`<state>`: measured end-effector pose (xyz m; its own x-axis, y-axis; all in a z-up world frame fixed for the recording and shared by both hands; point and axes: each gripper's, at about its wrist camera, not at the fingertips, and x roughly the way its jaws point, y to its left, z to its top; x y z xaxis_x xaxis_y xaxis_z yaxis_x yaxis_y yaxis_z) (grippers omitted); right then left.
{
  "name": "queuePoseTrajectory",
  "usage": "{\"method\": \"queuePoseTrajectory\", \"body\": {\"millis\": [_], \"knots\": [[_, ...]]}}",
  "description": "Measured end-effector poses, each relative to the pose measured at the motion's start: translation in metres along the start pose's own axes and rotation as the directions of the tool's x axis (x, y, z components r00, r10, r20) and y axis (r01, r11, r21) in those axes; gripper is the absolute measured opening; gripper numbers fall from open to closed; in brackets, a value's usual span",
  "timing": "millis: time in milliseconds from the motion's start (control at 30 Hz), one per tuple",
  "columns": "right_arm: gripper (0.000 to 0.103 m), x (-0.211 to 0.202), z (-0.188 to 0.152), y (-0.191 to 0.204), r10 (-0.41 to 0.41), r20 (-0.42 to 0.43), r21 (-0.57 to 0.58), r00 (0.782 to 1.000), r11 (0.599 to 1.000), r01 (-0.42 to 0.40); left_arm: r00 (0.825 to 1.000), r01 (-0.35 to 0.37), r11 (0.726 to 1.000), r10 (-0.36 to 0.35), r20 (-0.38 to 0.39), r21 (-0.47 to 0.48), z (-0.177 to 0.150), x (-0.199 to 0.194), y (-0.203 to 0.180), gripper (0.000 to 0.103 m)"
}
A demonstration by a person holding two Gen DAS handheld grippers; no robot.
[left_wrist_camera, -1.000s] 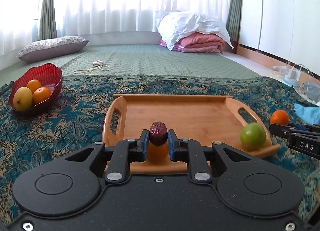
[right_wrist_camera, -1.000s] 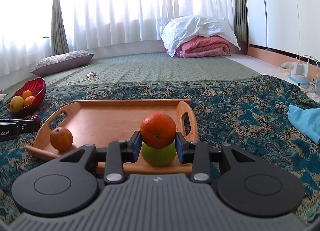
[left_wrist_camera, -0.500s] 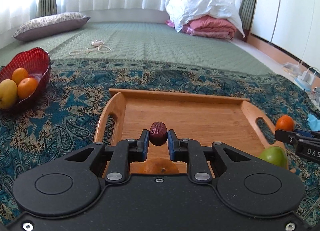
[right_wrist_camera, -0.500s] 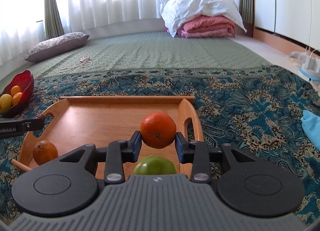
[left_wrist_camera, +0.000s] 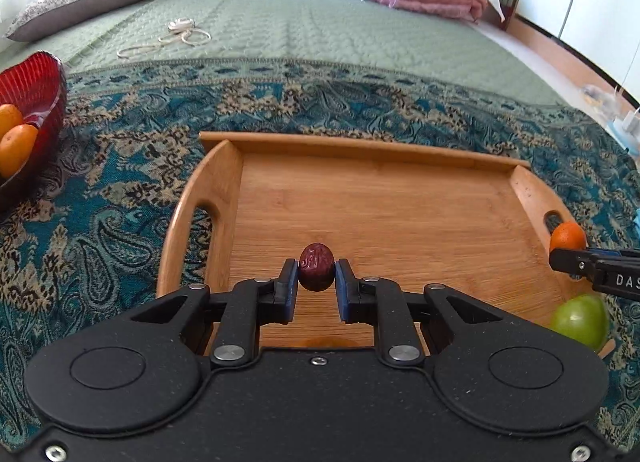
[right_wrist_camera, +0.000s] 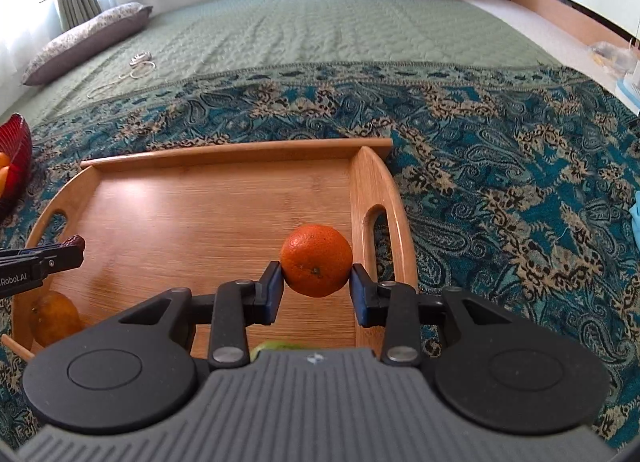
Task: Organize fruits
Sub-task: 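Carry the tangerine over the tray with the right tool while the left tool carries the date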
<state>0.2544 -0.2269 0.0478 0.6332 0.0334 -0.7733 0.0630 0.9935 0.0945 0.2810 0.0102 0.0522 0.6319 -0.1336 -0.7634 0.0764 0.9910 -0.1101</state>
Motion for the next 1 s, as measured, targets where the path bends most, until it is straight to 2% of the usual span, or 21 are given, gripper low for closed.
{"method": "queuePoseTrajectory", "body": {"millis": [333,1000], "knots": [[0.039,0.016,0.002,0.005,-0.007,-0.044,-0.015,0.999,1.000,0.007,0.999,-0.026,1.000,0.027,-0.040,0.014,-0.001,0.017,0.003,0.018],[0.040,0.019,-0.001,0.000,-0.019,-0.050,-0.002,0.999,1.000,0.019,0.999,-0.028,0.999,0.029,-0.019,0.029,-0.003,0.019,0.002,0.019]]}}
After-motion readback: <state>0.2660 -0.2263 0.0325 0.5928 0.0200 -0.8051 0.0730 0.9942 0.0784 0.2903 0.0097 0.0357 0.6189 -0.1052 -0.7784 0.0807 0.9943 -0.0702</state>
